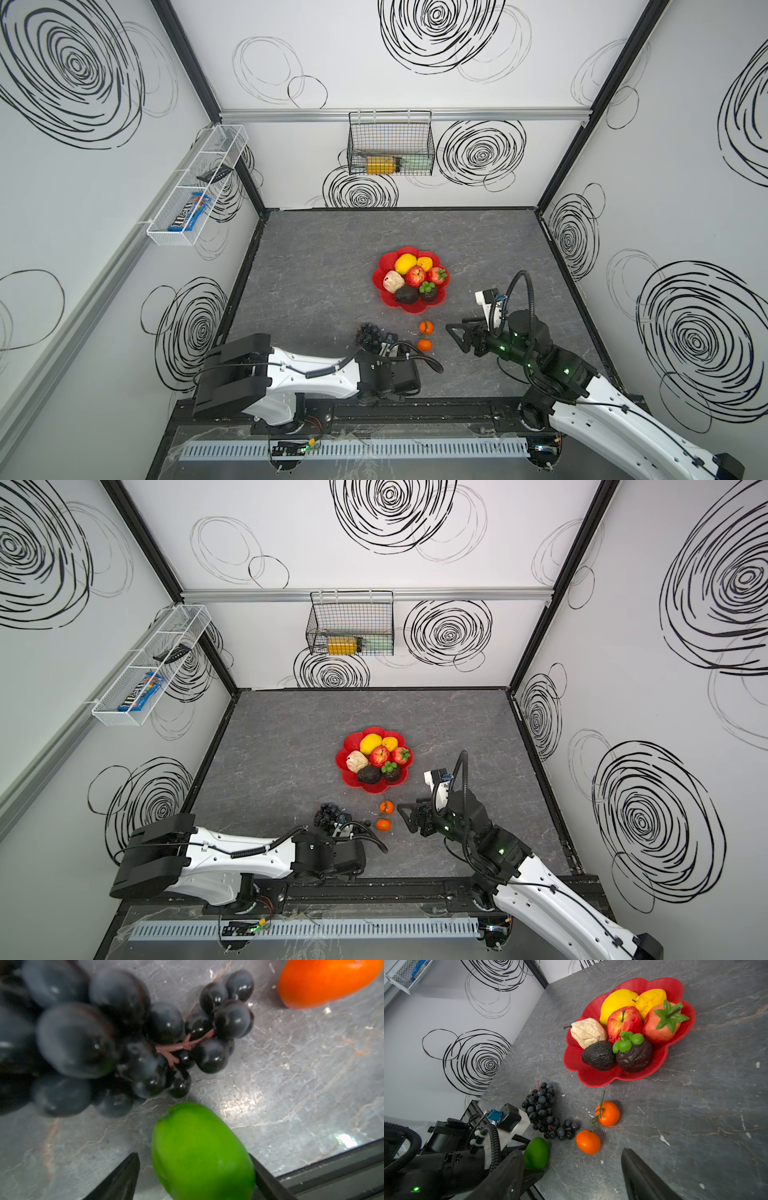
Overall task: Place and organize the fake fruits in the fruit bowl
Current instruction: 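Lower the left gripper onto the green lime and close it, then lift the green lime with the left gripper toward the right gripper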
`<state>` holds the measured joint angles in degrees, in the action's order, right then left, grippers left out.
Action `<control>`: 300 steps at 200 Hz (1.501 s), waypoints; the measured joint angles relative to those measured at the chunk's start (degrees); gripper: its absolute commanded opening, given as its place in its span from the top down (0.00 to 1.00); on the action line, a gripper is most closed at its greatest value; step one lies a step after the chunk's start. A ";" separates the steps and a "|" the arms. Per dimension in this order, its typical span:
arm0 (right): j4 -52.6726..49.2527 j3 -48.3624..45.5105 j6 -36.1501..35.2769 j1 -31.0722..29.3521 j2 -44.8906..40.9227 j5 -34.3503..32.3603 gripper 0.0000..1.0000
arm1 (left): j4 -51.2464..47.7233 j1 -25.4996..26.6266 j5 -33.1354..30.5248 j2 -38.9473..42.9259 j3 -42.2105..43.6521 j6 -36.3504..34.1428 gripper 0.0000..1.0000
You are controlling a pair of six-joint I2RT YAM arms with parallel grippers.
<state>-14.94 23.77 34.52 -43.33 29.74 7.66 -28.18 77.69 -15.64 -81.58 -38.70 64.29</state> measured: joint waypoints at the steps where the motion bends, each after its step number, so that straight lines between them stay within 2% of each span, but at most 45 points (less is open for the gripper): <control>1: 0.02 0.00 0.00 0.00 0.00 0.00 0.22 | 0.00 0.00 -0.02 -0.02 0.00 0.00 0.20; 54: 0.48 -0.15 0.20 -0.70 0.81 0.04 0.22 | 0.02 0.00 -1.20 -1.18 -0.44 -0.63 0.36; 121: 0.48 -0.15 0.44 -1.79 1.33 -0.35 0.21 | -0.17 3.58 -2.54 0.50 -0.68 -0.74 0.42; 159: 0.44 -0.15 0.68 -2.43 2.01 -0.59 0.21 | 0.59 4.92 -3.48 5.18 1.25 -1.01 0.44; 184: 0.33 -0.15 1.05 -2.97 2.27 -0.66 0.21 | 1.92 8.33 -5.57 9.51 2.05 -2.93 0.45; 216: 0.15 -0.13 1.90 -3.67 2.23 -0.68 0.21 | 6.03 12.83 -10.12 16.15 2.75 -8.39 0.45; 251: 0.00 0.00 4.07 -4.83 2.08 -0.42 0.22 | 14.82 13.53 -15.47 23.76 5.73 -18.88 0.44; 272: -0.17 0.42 5.77 -6.01 1.73 -0.35 0.22 | 22.29 12.00 -16.90 28.09 9.66 -26.56 0.44; 300: 0.37 0.81 8.44 -7.67 1.44 -0.11 0.22 | 31.87 5.90 -16.61 31.01 14.16 -35.47 0.44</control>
<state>-14.57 24.58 42.96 -51.00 31.18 7.55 3.68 83.59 -32.25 -50.57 -24.53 28.82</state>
